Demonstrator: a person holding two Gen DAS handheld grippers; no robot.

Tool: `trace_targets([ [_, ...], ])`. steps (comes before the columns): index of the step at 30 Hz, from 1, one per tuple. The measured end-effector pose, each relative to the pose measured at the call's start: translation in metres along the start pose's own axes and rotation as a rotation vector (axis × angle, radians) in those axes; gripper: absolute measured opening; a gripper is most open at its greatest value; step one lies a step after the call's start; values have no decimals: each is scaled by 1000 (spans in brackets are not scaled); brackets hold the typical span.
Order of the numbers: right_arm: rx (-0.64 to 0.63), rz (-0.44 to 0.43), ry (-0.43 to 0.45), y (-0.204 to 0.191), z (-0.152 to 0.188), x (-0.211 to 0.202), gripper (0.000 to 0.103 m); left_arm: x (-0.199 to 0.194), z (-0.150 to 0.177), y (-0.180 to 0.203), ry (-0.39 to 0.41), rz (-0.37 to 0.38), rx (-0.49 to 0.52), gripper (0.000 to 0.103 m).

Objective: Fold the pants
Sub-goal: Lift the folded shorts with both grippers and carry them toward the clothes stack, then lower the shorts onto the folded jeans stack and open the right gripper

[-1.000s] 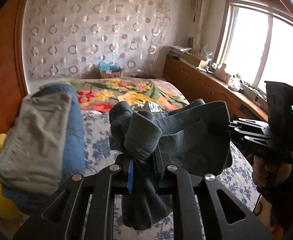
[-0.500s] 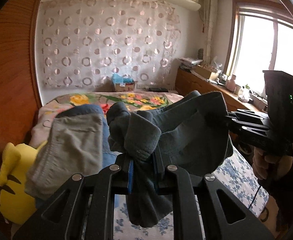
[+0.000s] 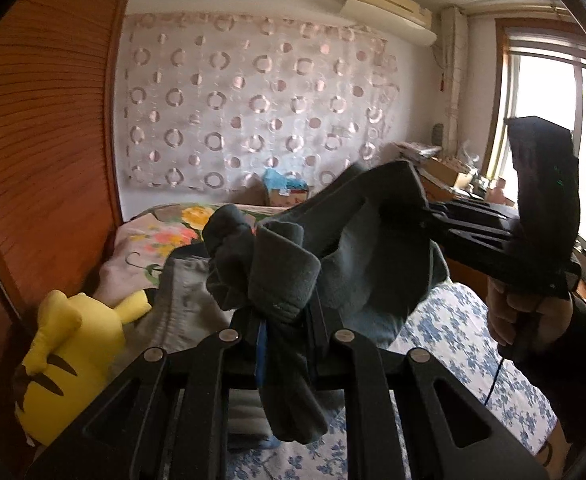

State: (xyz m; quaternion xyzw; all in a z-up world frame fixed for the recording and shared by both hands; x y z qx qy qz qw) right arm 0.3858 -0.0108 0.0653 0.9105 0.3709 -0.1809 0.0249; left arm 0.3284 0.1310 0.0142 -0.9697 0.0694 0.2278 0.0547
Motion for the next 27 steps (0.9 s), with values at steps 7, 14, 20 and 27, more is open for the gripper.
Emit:
trace_targets([
  [7, -89, -19, -43, -2, 2, 56, 11, 13, 24, -26, -24, -46, -70, 16],
  [14, -118, -63, -80, -4, -1, 100, 11, 20, 43, -41, -55, -70, -93, 16],
  [20, -108, -117, -109, -9, 2, 129, 11, 17, 58, -48, -78, -94, -103, 17],
  [27, -117, -128, -123, -15, 0, 148, 11, 18, 77, -60, -107, -104, -138, 19],
])
Point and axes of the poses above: each gripper's, at about its wrist camera, not at the fingertips, and x roughly the way its jaws point, y to its right, z to its underside, the point moved 10 cm from there along x, roughly the way its jaws point, and after that the axes turned 13 degrees about x, right-handed, at the moved point
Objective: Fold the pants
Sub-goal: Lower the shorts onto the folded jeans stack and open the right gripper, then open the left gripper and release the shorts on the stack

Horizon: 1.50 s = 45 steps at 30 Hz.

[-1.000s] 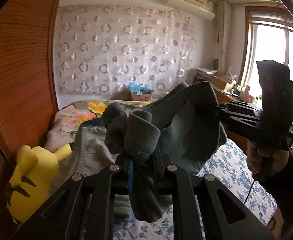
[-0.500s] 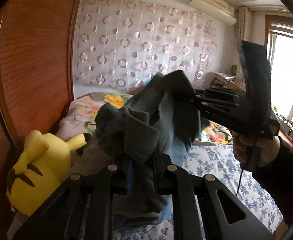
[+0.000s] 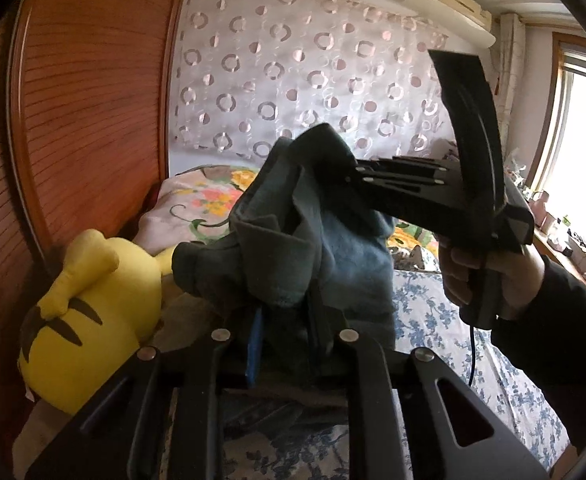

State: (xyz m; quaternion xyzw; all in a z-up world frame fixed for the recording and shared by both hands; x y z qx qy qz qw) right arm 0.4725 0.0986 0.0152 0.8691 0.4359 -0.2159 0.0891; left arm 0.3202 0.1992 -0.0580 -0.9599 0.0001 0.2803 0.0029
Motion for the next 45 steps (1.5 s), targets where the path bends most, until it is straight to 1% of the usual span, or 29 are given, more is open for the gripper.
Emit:
trace_targets([
  [3, 2, -13, -13, -5, -1, 7, 11, 0, 3, -3, -12, -4, -6, 20],
  [5, 39, -27, -37, -4, -1, 12, 18, -2, 5, -5, -15, -5, -8, 25],
  [6, 57, -21, -36, -1, -3, 13, 20, -4, 5, -5, -12, -8, -8, 30],
  [7, 69, -26, -27, 1, -6, 11, 24, -6, 5, -5, -7, -11, -6, 33],
  [8, 81, -31, -13, 2, -8, 9, 31, -9, 5, -5, 2, -11, 0, 41],
  [9, 91, -28, -1, 4, -10, 5, 34, -9, 3, -5, 8, -6, 7, 45],
  [11, 104, -19, 12, 9, -10, -4, 35, -12, 0, -5, 19, -12, 17, 45],
  [12, 110, -29, 17, 11, -9, -10, 35, -14, -1, -5, 27, -18, 20, 45],
  [15, 116, -57, 4, 12, 2, -27, 35, -16, -11, -1, 50, -20, 38, 45],
  [19, 133, -96, -21, 20, 20, -46, 35, -13, -20, 8, 52, -26, 73, 45],
  [22, 150, -110, -53, 34, 29, -47, 35, 0, -17, 11, 18, -40, 97, 45],
  [24, 164, -90, -68, 46, 33, -43, 35, 9, -9, 5, -20, -64, 91, 45],
  [27, 202, -71, -83, 60, 32, -32, 35, 20, 6, -9, -69, -109, 73, 45],
  [31, 253, -34, -84, 75, 23, -14, 35, 29, 24, -25, -122, -167, 84, 45],
  [34, 274, -36, -68, 72, 14, -10, 35, 26, 30, -31, -134, -168, 62, 45],
  [37, 267, -36, -51, 64, 12, -12, 35, 21, 29, -27, -125, -165, 52, 45],
  [40, 268, -42, -37, 55, 15, -23, 35, 14, 27, -24, -118, -164, 49, 45],
  [43, 264, -39, -28, 49, 30, -40, 35, 10, 24, -20, -108, -153, 50, 45],
  [45, 271, -45, -22, 43, 33, -50, 35, 6, 22, -15, -101, -146, 50, 45],
])
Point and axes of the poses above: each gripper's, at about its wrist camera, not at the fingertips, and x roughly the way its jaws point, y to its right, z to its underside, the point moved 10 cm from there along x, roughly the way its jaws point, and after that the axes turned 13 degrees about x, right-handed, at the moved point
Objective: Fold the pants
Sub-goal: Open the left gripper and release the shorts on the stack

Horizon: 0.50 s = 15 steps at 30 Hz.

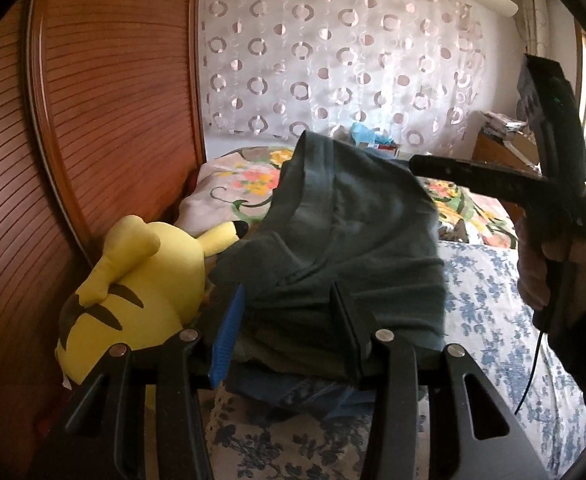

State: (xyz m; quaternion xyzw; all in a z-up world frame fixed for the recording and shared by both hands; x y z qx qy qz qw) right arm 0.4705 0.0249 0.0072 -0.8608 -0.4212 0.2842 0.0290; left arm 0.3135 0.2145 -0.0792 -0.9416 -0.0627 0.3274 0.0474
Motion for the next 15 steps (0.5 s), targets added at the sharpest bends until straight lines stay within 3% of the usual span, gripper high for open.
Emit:
trace_targets([
  [6, -1, -14, 10, -14, 17, -30, 35, -17, -5, 3, 23, 12, 9, 48],
  [8, -2, -11, 12, -17, 20, -37, 35, -21, -6, 5, 26, 21, 20, 57],
  [10, -1, -12, 12, -19, 23, -43, 35, -28, -6, 6, 42, 24, 24, 74],
  [15, -7, -14, 20, -23, 27, -56, 35, -42, -8, 6, 62, 17, 19, 84],
])
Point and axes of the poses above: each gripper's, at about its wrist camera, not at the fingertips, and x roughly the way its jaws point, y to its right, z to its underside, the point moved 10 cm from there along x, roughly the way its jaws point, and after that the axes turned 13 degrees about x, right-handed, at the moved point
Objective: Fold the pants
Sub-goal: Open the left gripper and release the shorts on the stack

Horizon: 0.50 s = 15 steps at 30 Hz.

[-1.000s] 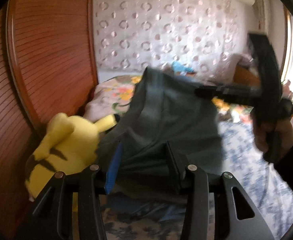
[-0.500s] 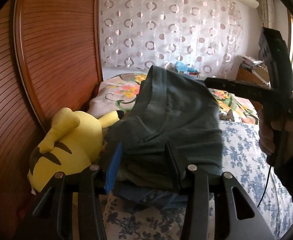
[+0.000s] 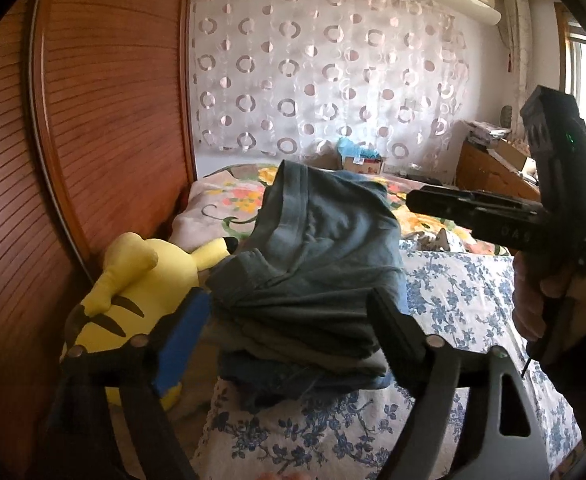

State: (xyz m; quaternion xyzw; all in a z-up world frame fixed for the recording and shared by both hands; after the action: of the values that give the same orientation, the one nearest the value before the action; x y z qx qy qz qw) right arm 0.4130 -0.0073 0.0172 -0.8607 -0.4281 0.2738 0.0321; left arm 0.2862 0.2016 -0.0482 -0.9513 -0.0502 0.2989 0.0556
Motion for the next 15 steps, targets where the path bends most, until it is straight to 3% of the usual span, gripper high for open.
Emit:
trace_targets([
  [7, 0, -1, 0, -4, 2, -6, 35, -10, 1, -3, -6, -34, 1, 87],
  [15, 2, -4, 12, -20, 10, -25, 35, -31, -1, 2, 27, -6, 7, 87],
])
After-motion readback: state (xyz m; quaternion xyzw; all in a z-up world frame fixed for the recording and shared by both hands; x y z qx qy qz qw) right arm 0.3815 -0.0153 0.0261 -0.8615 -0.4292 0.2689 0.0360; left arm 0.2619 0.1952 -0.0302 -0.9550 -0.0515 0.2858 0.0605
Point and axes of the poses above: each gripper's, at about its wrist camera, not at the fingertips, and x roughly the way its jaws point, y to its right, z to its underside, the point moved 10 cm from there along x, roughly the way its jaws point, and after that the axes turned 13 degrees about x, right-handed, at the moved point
